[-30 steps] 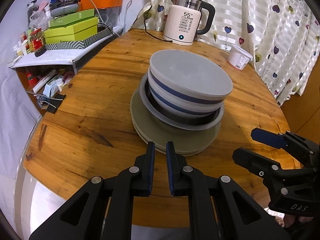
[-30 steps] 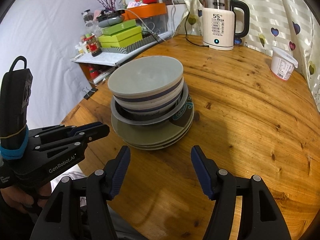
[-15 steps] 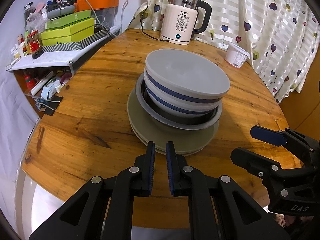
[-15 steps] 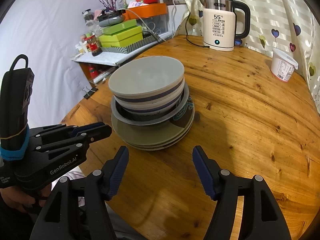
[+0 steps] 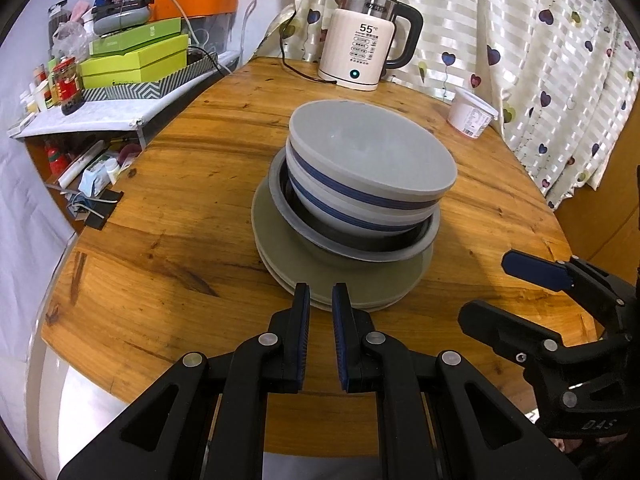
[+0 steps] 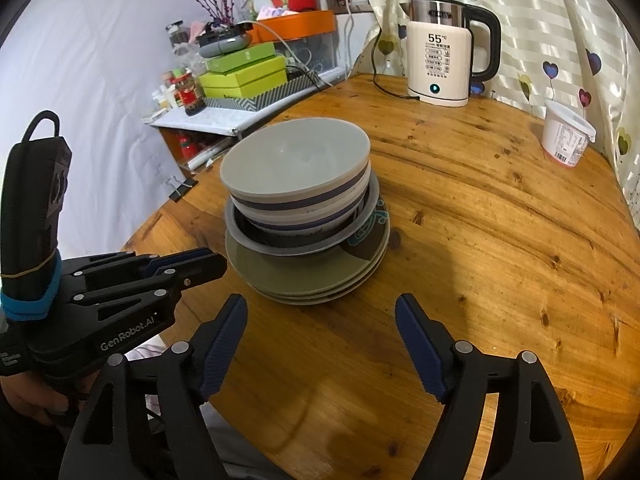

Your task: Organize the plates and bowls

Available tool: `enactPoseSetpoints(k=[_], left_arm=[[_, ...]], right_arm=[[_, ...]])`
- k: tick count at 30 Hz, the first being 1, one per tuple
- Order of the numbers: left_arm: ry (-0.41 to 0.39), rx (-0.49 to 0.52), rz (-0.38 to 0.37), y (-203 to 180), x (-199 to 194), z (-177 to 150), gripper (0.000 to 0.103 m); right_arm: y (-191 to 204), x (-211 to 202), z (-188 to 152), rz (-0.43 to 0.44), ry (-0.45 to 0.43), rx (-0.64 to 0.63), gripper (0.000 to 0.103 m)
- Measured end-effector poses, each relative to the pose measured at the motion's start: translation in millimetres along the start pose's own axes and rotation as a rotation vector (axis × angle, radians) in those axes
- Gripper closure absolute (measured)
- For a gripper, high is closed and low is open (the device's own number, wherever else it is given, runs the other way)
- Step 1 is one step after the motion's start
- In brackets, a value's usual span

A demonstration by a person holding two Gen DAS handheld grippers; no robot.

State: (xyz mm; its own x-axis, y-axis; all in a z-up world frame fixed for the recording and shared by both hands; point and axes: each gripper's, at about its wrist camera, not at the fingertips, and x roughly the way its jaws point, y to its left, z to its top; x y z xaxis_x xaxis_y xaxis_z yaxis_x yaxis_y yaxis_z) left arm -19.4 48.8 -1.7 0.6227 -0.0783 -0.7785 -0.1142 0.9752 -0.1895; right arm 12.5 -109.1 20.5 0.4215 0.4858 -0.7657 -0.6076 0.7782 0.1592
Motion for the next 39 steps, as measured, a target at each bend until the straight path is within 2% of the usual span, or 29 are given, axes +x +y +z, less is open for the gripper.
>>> enactPoseSetpoints(k=[1,3,5,31,37,39], left_arm=[[0.001,-0.002,-0.003,0.5,0.3,0.1,0.086],[-0.001,-0.007,-0.008,0.4,-0.3,-0.3,0.065],[-0.004,-0.009,-0.010,0.4,-0.5,0.1,0.060],[-0.012,0.022,0.038,-3.9,-2.4,-1.2,0.060],[-0.005,0.033,0.084,-4.4,0.3,-0.7,0.060],[-0.002,0.027,0.070,-3.3,0.8,-0.7,0.060]], right_arm=[[0.0,-0.1,0.0,0.001,0.000,0.000,0.025],[-0.2,-0.2,0.3,0.000,-0.001,0.000,0.025],[-0.7,-0.5,0.6,0.000,-0.001,0.001,0.025],[-1.2,-1.3,0.9,0.001,0.001,0.001,0.024],[-0.7,-1.0,0.7,0.001,0.001,0.000,0.024],[-0.8,-0.9,0.8,0.001,0.000,0.000,0.024]])
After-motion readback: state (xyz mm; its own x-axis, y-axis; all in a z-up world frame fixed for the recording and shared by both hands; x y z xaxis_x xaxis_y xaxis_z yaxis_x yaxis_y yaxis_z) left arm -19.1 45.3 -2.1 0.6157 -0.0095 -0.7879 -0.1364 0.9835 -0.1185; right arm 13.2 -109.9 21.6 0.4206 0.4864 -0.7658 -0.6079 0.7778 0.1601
